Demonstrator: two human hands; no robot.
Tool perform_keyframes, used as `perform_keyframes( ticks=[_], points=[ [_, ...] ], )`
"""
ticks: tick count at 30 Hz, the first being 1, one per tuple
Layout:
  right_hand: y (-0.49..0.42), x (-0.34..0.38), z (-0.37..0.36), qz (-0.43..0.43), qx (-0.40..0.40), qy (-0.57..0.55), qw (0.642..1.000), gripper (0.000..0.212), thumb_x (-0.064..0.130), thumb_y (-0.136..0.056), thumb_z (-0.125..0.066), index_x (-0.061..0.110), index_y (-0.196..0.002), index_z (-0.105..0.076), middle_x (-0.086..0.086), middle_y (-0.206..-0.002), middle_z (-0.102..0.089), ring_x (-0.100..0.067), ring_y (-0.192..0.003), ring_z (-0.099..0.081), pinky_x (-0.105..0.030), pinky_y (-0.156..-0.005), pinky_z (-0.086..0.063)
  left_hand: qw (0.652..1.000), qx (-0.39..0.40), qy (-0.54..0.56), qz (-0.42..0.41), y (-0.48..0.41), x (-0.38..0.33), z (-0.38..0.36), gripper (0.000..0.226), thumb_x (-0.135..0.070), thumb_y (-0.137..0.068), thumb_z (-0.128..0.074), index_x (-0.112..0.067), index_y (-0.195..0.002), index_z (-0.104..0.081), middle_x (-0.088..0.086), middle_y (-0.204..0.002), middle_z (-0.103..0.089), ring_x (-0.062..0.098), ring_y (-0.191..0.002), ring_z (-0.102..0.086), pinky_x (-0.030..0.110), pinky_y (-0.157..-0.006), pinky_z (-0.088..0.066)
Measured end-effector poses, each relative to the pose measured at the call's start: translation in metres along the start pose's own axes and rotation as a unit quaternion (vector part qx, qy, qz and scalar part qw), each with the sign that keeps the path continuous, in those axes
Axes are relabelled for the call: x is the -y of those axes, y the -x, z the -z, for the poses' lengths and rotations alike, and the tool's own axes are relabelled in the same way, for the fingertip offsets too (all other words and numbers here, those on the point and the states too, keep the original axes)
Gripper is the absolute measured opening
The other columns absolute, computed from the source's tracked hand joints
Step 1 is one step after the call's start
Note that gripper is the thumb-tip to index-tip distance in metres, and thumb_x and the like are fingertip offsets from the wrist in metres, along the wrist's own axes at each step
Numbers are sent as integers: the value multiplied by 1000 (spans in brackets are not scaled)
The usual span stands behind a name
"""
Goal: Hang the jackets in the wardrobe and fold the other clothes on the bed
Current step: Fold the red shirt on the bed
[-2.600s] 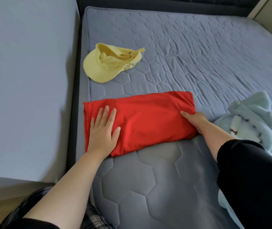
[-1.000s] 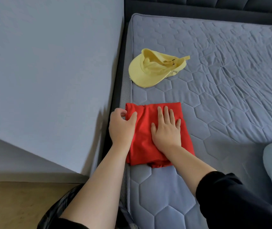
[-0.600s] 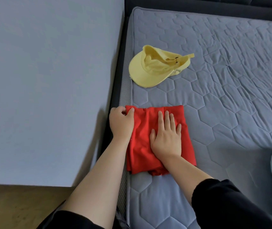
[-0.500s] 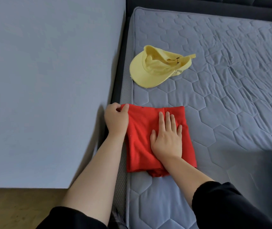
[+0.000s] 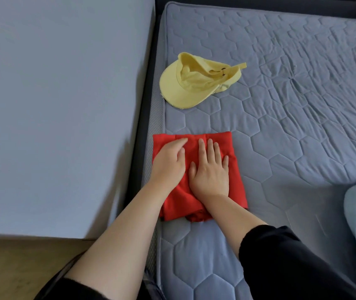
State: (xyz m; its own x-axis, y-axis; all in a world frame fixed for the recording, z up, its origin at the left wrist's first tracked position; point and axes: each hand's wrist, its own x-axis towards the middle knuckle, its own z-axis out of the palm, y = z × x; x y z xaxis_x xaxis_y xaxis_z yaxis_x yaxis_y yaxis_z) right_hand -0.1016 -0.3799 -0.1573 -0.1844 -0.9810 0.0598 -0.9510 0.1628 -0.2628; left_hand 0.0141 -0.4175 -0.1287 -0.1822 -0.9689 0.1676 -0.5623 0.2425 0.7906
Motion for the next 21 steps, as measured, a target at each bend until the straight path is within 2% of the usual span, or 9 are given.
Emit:
perform_keyframes(
  ticks=[2, 4, 6, 10, 13, 15, 18, 20, 21],
  points=[
    [1, -3, 1, 11, 5, -5, 1000, 63, 38, -93, -25, 21, -152, -14, -9, -159, -17, -25, -147, -9, -50, -117, -11, 993, 52, -104, -32, 8, 15, -12, 44, -8, -98, -40, -9, -141, -43, 6, -147, -43, 17, -138, -35, 26, -116, -21],
    [1, -9, 4, 25, 1, -9, 1000, 60, 39, -94, -22, 24, -152, -15, -7, -159, -17, -22, -147, -9, -48, -118, -9, 982, 66, -169, -45, 14, 26, -16, 49, -17, -100, -38, -13, -148, -31, 3, -154, -31, 15, -144, -24, 32, -118, -15],
    [0, -17, 7, 19, -7, -9, 1000, 58, 40, -96, -22, 24, -152, -17, -4, -159, -17, -19, -147, -10, -47, -118, -9, 975, 68, -207, -51, 19, 32, -16, 52, -26, -101, -36, -17, -151, -24, 1, -158, -22, 14, -146, -17, 33, -119, -9],
    [-5, -41, 14, -46, 14, -20, 999, 57, 41, -99, -22, 23, -152, -17, -1, -160, -11, -19, -147, -8, -47, -117, -12, 963, 96, -247, -44, 18, 33, -12, 55, -34, -102, -30, -18, -152, -14, 1, -160, -13, 14, -147, -8, 33, -118, -1],
    [-7, -56, 23, -106, 30, -83, 991, 57, 41, -100, -28, 20, -152, -17, -9, -155, -26, -28, -140, -26, -46, -112, -23, 943, 128, -306, -40, 13, 18, -7, 58, -39, -101, -24, -18, -153, -8, 1, -161, -6, 16, -148, 0, 38, -118, 1],
    [-8, -63, 30, -124, 41, -140, 981, 58, 41, -99, -35, 16, -150, -21, -12, -146, -38, -31, -133, -35, -42, -107, -28, 934, 110, -332, -67, 14, 2, -2, 58, -39, -100, -25, -19, -153, -13, 4, -161, -9, 22, -148, 1, 44, -118, 0],
    [-12, -72, 44, -211, 90, -304, 925, 55, 45, -97, -42, 12, -141, -38, -9, -138, -48, -25, -125, -46, -28, -95, -33, 944, 54, -291, -149, 26, -29, -3, 58, -40, -95, -25, -17, -148, -33, 9, -155, -29, 29, -146, -15, 51, -115, -13],
    [-11, -78, 51, -250, 121, -371, 886, 49, 47, -96, -45, 10, -127, -53, -8, -125, -59, -22, -109, -56, -28, -90, -40, 940, 60, -282, -184, 39, -41, -13, 60, -45, -93, -25, -19, -145, -38, 8, -153, -32, 30, -145, -19, 54, -113, -17],
    [-9, -81, 53, -266, 134, -407, 864, 46, 47, -94, -49, 10, -120, -59, -9, -118, -64, -22, -103, -61, -33, -91, -47, 938, 83, -292, -168, 44, -41, -17, 61, -49, -93, -22, -22, -147, -34, 6, -156, -26, 29, -146, -14, 55, -113, -15]
  ],
)
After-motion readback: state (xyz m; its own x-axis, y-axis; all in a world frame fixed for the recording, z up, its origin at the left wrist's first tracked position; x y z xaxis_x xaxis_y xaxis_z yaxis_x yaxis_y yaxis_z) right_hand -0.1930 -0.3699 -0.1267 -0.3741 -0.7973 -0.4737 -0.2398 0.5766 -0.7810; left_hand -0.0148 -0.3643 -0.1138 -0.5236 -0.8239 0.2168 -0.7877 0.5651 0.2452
